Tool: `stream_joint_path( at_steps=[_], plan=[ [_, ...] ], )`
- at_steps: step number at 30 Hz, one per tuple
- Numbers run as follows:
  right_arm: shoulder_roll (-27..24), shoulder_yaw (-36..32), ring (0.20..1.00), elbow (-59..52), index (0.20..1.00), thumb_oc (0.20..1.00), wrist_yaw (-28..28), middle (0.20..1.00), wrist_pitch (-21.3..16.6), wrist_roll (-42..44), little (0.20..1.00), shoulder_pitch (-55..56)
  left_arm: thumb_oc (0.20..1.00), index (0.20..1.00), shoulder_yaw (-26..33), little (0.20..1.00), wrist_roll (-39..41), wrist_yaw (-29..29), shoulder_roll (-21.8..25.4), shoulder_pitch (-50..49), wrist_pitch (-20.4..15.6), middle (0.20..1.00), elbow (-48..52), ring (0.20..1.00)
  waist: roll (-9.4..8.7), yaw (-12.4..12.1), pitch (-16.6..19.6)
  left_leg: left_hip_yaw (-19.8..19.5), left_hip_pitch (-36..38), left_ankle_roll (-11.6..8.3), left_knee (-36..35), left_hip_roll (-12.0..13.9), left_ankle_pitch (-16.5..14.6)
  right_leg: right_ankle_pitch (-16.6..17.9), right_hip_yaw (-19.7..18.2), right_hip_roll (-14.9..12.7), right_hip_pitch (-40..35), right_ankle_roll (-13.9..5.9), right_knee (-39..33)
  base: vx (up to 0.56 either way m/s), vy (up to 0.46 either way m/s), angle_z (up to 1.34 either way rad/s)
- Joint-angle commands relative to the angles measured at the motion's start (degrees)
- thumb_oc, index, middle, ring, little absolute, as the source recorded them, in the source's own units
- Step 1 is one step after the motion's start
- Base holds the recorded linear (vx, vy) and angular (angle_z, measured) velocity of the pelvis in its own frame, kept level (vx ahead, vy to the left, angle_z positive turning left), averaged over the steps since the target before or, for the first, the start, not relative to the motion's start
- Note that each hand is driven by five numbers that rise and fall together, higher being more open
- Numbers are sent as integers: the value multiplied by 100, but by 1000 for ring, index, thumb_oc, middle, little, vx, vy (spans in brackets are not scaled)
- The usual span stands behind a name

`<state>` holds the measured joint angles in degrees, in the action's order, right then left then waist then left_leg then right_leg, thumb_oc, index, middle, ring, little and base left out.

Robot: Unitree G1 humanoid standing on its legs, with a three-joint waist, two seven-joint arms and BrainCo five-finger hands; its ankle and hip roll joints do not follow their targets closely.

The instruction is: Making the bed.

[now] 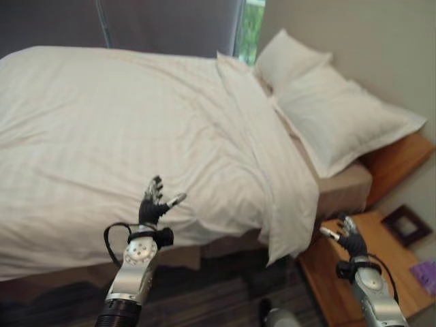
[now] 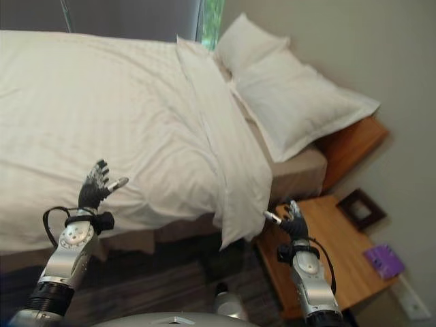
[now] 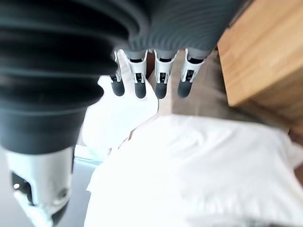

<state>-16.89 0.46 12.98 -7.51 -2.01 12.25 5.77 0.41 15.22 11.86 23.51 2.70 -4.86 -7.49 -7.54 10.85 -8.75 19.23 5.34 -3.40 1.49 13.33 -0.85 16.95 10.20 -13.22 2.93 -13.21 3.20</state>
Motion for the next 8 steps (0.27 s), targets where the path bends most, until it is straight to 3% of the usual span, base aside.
stream_joint_path(
  at_steps=[1, 4, 8],
  plan=[
    [-132, -187, 1000, -478, 1000, 1000, 84, 1000, -426, -23, 1000, -423, 1000, 1000, 287, 1000, -364, -60, 211, 20, -243, 1000, 400, 1000, -129, -149, 292, 258, 449, -499, -581, 114, 60, -736, 0, -436, -277, -179, 668, -243, 41, 9],
    [-134, -134, 1000, -426, 1000, 1000, 117, 1000, -372, -79, 1000, -429, 1000, 1000, 399, 1000, -414, -125, 118, -183, -217, 1000, 506, 1000, -184, -353, 444, 369, 353, -523, -544, 55, 151, -854, 129, -369, -665, -179, 139, -98, 37, -25],
    [-134, -84, 1000, -393, 1000, 1000, 211, 1000, -342, -11, 1000, -361, 1000, 1000, 472, 1000, -419, -190, 44, -466, -209, 1000, 437, 1000, -134, -419, 523, 433, 396, -559, -561, 101, 160, -835, 88, -362, -679, -179, -11, 18, 18, -40]
  ],
)
